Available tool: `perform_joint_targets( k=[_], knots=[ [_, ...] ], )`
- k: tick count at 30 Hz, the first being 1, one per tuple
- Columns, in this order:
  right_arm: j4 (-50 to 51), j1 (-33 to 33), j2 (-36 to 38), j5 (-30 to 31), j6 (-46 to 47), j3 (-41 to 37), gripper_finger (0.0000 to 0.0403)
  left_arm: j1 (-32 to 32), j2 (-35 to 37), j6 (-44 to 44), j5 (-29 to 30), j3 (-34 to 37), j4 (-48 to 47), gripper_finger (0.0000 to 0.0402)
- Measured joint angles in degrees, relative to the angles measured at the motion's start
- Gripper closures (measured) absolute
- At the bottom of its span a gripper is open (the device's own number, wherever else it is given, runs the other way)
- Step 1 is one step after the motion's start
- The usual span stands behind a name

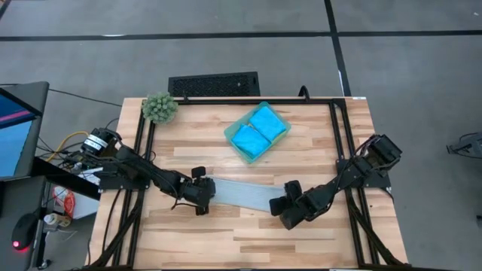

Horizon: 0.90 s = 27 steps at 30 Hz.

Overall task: Fold microfiber towels
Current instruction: Fold the gray microfiber towel

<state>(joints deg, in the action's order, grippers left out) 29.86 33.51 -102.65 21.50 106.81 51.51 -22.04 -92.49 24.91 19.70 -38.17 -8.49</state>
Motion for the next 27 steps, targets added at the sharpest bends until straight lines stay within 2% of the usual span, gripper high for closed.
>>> perform_joint_targets(
  k=[8,10,15,20,27],
  knots=[
    [-0.82,-0.54,0.3,-0.22,-3.62,-0.11,0.0375,0.07,-0.26,0.74,-1.3,0.18,2.75,0.0259],
    [-0.93,-0.38,1.42,-0.15,-4.72,-0.2,0.039,0.07,-0.34,1.32,-1.52,0.2,3.3,0.0259],
    [0.54,-0.76,5.74,0.21,-7.71,-0.48,0.0377,0.05,-0.37,2.84,-2.41,0.2,3.58,0.0259],
    [-0.5,-0.7,10.32,2.87,-11.12,-0.44,0.0392,-0.07,-0.35,4.24,-3.4,0.2,4.11,0.0259],
    [-15.5,-3.63,10.88,3.08,-21.71,-0.24,0.0386,-0.09,-0.52,4.12,-4.01,0.28,7.12,0.0259]
  ],
)
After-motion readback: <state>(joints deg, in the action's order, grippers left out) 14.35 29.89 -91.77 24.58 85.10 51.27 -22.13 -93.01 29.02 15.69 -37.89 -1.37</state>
